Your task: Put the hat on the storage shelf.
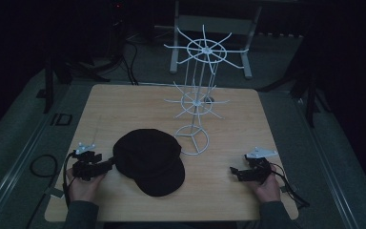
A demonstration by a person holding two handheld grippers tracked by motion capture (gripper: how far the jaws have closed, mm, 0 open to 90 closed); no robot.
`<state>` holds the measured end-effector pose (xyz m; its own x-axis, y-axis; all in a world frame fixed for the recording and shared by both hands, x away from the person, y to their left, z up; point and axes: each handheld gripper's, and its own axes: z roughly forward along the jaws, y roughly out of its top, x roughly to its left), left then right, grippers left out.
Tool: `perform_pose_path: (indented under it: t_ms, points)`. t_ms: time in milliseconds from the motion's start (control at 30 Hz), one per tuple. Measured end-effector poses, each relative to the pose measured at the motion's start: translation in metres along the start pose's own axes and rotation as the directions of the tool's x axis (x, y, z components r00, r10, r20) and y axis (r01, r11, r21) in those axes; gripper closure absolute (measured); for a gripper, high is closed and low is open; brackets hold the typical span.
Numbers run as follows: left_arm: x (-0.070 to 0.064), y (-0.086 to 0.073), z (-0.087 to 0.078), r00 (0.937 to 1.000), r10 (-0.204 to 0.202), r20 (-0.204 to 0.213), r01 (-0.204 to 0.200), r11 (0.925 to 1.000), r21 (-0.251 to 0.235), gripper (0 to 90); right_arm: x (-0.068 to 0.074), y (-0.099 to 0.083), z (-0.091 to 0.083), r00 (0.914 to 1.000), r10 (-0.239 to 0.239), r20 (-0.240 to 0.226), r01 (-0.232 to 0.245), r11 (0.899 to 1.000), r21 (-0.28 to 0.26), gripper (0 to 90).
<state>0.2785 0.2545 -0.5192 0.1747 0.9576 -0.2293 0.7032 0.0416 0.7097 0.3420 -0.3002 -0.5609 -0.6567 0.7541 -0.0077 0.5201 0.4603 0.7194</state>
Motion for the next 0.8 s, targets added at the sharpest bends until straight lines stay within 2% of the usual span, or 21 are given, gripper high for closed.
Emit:
perform_pose_path:
  t_ms: [100, 233, 300, 333, 400, 467, 500, 667, 800]
  points:
    - [-0.005, 0.002, -0.002, 1.0, 0.002, 0.009, -0.002, 0.9998, -0.018, 37.4, 0.0, 0.0, 0.0, 1.0, 0.0, 0.0, 0.0, 1.0, 0.0, 12.3]
    - [-0.012, 0.004, -0.006, 0.9991, 0.004, 0.043, -0.002, 0.9995, -0.031, 36.3, 0.0, 0.0, 0.0, 1.0, 0.001, 0.001, -0.001, 1.0, 0.0, 12.3]
    - [-0.021, 0.004, -0.002, 0.9979, 0.017, 0.062, -0.017, 0.9998, -0.009, 34.6, 0.0, 0.0, 0.0, 1.0, 0.001, 0.001, -0.001, 1.0, 0.0, 12.3]
    - [-0.021, 0.004, -0.002, 0.9979, 0.017, 0.062, -0.017, 0.9998, -0.009, 33.8, 0.0, 0.0, 0.0, 1.0, 0.001, 0.001, -0.001, 1.0, 0.0, 12.3]
    - [-0.03, 0.002, 0.004, 0.997, 0.046, 0.062, -0.047, 0.9988, 0.016, 32.6, 0.0, 0.0, 0.0, 1.0, 0.001, 0.001, -0.001, 1.0, 0.0, 12.3]
    - [-0.032, 0.001, 0.006, 0.9967, 0.051, 0.063, -0.053, 0.9983, 0.023, 31.4, 0.0, 0.0, 0.0, 1.0, 0.001, 0.001, -0.001, 1.0, 0.0, 12.3]
    - [-0.036, -0.001, 0.011, 0.9968, 0.059, 0.055, -0.061, 0.9972, 0.044, 30.2, 0.0, 0.0, 0.0, 1.0, 0.001, 0.001, -0.001, 1.0, 0.0, 12.3]
    - [-0.039, -0.004, 0.018, 0.9975, 0.057, 0.042, -0.06, 0.9962, 0.063, 27.5, 0.0, 0.0, 0.0, 1.0, 0.001, 0.001, -0.001, 1.0, 0.0, 12.3]
    - [-0.037, -0.005, 0.03, 0.9986, 0.041, 0.033, -0.044, 0.9939, 0.101, 27.4, 0.0, 0.0, 0.0, 1.0, 0.001, 0.001, -0.001, 1.0, 0.0, 12.3]
